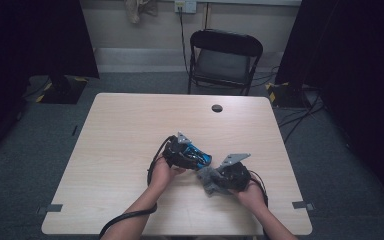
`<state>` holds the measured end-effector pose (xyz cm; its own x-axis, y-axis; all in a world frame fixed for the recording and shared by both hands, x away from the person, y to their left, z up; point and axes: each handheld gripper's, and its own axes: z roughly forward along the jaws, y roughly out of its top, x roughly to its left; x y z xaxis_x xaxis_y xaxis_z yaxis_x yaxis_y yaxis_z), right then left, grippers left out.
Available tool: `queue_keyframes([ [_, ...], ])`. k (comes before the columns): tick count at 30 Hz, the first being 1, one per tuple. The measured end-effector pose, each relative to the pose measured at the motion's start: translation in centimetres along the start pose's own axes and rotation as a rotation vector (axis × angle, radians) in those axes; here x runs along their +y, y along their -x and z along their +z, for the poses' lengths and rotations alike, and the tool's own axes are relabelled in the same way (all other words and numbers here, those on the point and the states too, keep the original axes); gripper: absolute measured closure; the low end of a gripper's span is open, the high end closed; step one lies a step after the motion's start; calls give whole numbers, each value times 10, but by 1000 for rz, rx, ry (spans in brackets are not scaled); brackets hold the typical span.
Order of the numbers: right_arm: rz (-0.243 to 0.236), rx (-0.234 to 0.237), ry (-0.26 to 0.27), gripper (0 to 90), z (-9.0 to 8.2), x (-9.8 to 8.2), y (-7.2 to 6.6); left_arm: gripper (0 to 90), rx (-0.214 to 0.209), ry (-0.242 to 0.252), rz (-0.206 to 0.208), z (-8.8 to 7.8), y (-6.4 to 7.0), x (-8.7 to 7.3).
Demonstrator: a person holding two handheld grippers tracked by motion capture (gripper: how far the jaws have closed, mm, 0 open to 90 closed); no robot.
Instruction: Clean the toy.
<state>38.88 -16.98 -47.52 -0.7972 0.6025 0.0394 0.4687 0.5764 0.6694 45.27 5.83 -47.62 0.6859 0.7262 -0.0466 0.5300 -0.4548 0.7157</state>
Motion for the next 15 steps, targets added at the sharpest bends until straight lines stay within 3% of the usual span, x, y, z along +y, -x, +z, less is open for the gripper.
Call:
queue_keyframes([
  [6, 10, -23, -5, 738, 11, 5, 0, 170, 1, -3, 0, 0, 0, 0],
  [15, 36, -39, -11, 738, 11, 5, 9, 170, -1, 3, -5, 0, 0, 0],
])
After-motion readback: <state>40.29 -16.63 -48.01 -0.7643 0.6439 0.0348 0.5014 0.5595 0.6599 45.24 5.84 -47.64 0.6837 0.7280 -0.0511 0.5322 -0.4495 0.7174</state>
